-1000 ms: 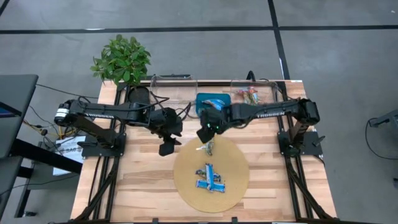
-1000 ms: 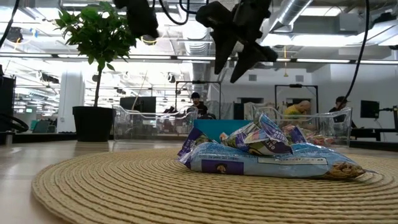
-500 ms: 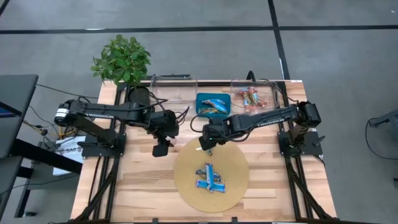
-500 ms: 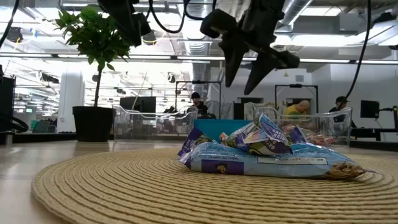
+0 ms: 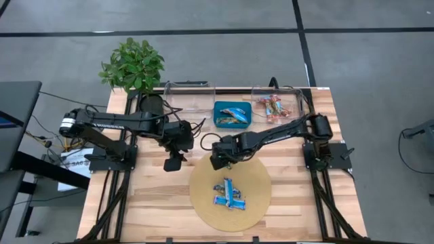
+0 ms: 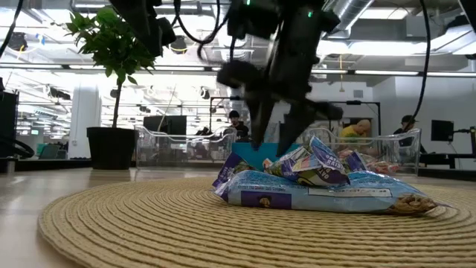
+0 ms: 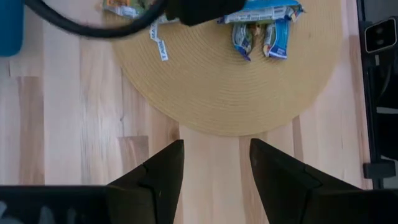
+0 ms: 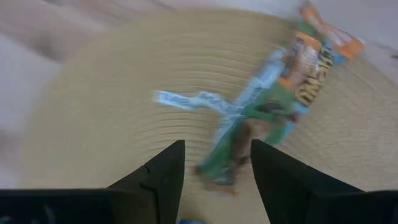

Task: Pick and place Granola Bars by type
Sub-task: Put the orange granola bar into the blue bin

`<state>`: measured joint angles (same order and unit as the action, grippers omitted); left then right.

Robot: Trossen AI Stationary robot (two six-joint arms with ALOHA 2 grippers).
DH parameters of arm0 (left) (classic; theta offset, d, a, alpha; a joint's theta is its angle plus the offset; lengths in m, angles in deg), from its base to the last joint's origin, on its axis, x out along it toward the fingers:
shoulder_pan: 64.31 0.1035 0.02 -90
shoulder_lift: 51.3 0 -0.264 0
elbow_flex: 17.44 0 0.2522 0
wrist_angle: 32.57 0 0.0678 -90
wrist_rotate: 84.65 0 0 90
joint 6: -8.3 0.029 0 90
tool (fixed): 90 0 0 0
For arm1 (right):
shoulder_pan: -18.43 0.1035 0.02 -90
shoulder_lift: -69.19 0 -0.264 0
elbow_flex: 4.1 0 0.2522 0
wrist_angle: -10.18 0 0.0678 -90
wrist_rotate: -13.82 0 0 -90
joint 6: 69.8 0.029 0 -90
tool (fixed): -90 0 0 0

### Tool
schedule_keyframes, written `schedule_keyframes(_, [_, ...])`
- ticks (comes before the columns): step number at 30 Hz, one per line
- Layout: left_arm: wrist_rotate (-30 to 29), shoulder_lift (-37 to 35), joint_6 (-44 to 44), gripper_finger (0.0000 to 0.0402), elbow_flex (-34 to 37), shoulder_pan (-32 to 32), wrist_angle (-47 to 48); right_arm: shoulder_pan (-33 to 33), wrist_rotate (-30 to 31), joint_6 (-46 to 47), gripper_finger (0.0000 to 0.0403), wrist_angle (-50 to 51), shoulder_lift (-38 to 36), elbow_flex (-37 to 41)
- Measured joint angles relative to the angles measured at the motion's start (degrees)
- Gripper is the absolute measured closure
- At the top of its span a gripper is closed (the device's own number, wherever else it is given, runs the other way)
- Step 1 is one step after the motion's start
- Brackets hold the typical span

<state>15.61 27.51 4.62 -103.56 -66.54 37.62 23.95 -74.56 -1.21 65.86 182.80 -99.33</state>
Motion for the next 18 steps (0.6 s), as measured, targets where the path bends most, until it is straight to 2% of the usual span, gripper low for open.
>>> schedule_keyframes(18, [0.0, 0.0, 0.0, 0.0226, 0.0, 0.0, 0.3, -0.4, 0.0, 0.0, 0.0227, 1.1, 1.9, 0.1])
